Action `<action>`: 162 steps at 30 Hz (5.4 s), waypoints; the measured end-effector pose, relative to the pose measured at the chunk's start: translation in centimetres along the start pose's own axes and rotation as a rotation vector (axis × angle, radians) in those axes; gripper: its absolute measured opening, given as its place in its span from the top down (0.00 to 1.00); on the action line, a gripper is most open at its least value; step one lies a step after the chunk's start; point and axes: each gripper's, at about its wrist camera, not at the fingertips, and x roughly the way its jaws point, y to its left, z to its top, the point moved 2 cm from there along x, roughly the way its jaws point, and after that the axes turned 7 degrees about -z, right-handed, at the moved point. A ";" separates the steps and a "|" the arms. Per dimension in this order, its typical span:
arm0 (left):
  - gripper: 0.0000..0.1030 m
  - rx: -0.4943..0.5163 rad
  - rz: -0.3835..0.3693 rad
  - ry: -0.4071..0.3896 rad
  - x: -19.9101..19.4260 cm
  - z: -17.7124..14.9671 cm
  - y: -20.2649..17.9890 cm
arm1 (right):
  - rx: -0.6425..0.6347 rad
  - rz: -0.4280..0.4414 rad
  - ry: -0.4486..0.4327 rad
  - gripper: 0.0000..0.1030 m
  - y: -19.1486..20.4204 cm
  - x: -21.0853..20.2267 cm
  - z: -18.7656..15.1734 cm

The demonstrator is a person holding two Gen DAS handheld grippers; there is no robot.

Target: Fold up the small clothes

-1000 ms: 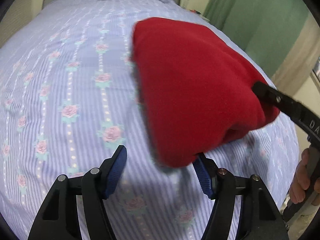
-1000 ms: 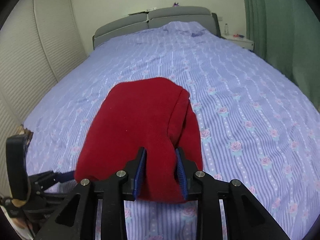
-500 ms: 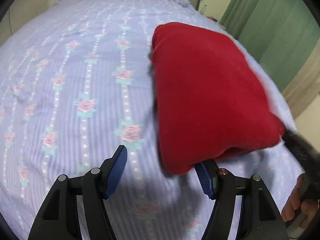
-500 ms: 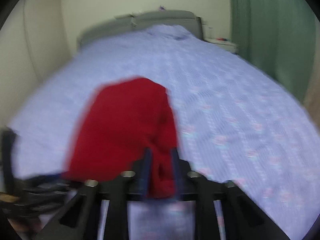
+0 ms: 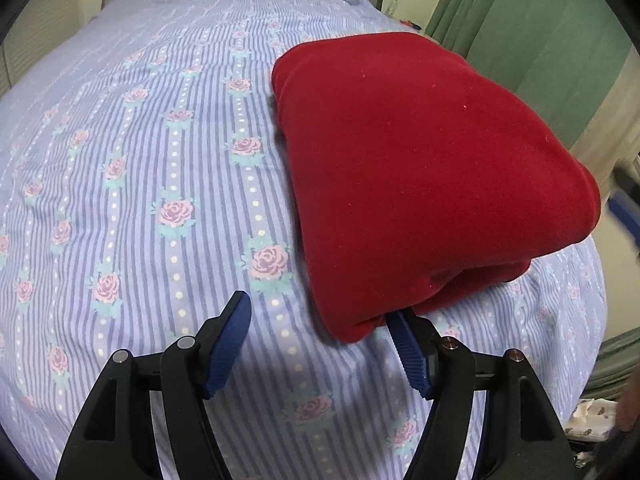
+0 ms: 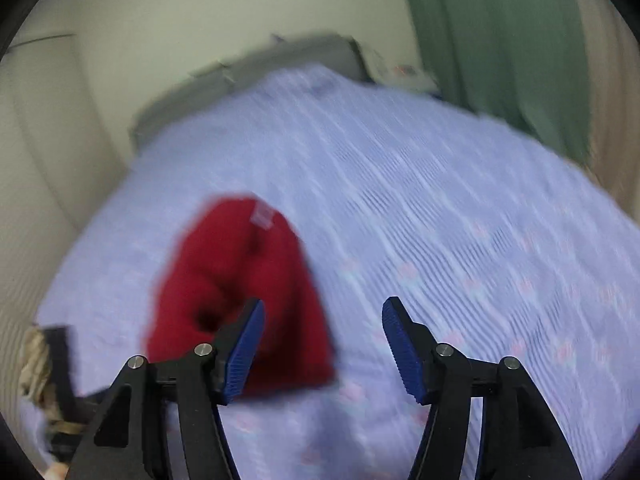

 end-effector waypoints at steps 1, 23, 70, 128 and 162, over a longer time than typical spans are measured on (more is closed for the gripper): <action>0.33 -0.001 -0.007 0.005 0.0 0.0 0.1 | -0.029 0.023 -0.016 0.40 1.2 -0.6 0.5; 0.22 -0.018 0.019 0.013 1.0 1.8 -1.1 | -0.134 0.147 0.099 0.76 5.2 2.7 -0.1; 0.20 0.024 -0.034 -0.098 -9.9 0.0 -1.0 | 0.350 0.046 0.274 0.13 -1.1 6.3 -5.4; 0.24 -0.132 -0.483 0.171 7.7 12.8 2.1 | 0.527 0.113 0.166 0.41 -0.2 13.0 -7.0; 0.39 0.029 -0.392 -0.003 -9.9 9.4 -1.0 | 0.407 0.220 0.053 0.48 3.5 -1.1 -5.0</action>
